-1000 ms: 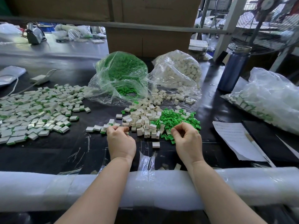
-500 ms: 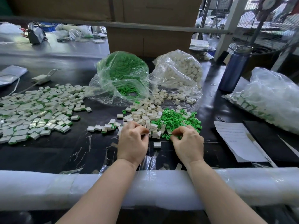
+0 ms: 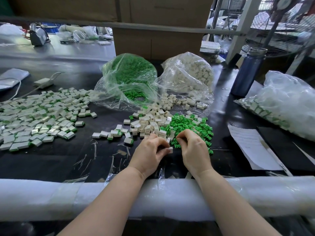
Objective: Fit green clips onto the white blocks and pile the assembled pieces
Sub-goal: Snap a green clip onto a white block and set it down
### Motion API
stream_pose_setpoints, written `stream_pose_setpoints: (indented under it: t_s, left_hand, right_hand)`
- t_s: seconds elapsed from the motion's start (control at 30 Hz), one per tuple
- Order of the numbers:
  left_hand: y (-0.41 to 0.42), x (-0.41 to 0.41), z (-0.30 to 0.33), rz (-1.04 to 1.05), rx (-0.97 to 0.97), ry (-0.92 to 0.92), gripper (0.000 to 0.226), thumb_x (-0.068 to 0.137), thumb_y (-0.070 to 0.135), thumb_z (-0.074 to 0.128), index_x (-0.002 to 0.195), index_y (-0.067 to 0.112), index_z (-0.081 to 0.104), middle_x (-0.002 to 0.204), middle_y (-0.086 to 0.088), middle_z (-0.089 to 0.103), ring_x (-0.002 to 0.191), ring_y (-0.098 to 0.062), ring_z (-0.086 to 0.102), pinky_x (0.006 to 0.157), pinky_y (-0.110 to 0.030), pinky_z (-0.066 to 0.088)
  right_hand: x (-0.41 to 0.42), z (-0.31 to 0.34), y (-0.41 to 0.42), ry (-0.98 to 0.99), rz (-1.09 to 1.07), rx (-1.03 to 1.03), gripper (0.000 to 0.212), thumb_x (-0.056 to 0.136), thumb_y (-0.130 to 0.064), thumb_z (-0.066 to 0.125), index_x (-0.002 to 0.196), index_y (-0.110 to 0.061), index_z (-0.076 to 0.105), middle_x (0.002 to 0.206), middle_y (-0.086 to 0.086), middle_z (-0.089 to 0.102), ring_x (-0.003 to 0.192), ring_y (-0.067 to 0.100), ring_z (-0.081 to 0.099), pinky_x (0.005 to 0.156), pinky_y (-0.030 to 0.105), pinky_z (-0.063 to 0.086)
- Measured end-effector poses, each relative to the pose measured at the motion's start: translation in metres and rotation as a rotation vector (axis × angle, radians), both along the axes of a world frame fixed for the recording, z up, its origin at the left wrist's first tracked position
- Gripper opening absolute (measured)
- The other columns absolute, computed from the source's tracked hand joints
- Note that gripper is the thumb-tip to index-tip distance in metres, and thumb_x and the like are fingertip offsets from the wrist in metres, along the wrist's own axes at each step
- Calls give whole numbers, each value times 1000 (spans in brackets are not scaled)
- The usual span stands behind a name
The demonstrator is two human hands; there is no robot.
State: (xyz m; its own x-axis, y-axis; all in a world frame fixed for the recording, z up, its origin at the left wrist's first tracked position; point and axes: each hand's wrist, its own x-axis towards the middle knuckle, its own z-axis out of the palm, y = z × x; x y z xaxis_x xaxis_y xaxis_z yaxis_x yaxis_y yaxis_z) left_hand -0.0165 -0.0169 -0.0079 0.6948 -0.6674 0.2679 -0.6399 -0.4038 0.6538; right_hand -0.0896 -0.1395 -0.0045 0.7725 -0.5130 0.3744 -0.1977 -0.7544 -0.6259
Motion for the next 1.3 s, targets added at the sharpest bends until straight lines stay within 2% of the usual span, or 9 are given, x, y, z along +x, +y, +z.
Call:
stream_pose_setpoints:
  t_s: [0.17,0.27,0.37,0.47,0.63,0.9,1.0,1.17,1.3]
  left_hand:
    - [2,-1,2,-1,-132,137,13,87,14,62,99,17,67,92,2,65,89,-14,61,87,-25,47]
    - [2,0,1,-14,-143,153,21,88,12,60,107,17,67,98,4,63,94,-12,58,91,-22,44]
    - [2,1,0,-15,-164,176,19,89,13,60,106,16,68,102,3,63,98,-11,58,93,-19,42]
    - [1,2,0,-3,-163,198,17,88,15,61,104,15,68,100,3,65,97,-10,59,92,-20,43]
    - [2,2,0,-28,-171,252,11,89,16,60,98,16,65,92,2,66,90,-11,60,86,-20,46]
    - [2,4,-3,-44,-185,293,14,90,16,58,89,30,59,80,9,62,77,-7,57,78,-19,47]
    - [2,4,-4,-45,-188,293,13,89,16,59,89,30,60,80,10,62,77,-7,58,77,-18,47]
    - [2,4,-4,-36,-195,305,12,88,16,61,88,29,61,81,7,64,79,-9,59,79,-19,48]
    - [2,5,-4,-35,-199,307,13,88,15,61,88,28,61,84,6,66,83,-10,61,83,-23,49]
  right_hand:
    - [-2,4,3,-62,119,107,22,93,-3,50,105,-10,67,100,4,64,91,16,57,83,19,43]
    - [-1,4,4,-52,175,133,20,93,-3,49,99,-8,68,98,6,62,91,15,56,83,16,41]
    - [-1,2,3,-59,198,197,15,92,-4,52,96,-9,65,97,4,63,92,13,56,86,19,43]
    - [0,1,2,-83,212,303,9,88,-4,59,90,-13,62,88,-2,64,85,10,59,80,18,47]
    - [-1,4,-2,-153,213,433,24,82,-2,67,76,-24,58,74,-7,62,69,0,58,70,12,47]
    - [-4,8,-1,-205,224,647,19,79,6,67,76,-13,62,69,0,64,62,6,61,61,17,52]
    - [-4,8,-1,-200,208,658,21,79,5,67,74,-15,66,64,-5,64,57,1,58,58,15,50]
    - [-4,6,-2,-173,198,639,23,79,2,68,71,-19,65,62,-6,64,56,5,59,56,18,50]
    - [-2,4,-2,-137,186,592,21,80,-1,69,70,-19,63,63,-3,63,59,10,58,59,26,53]
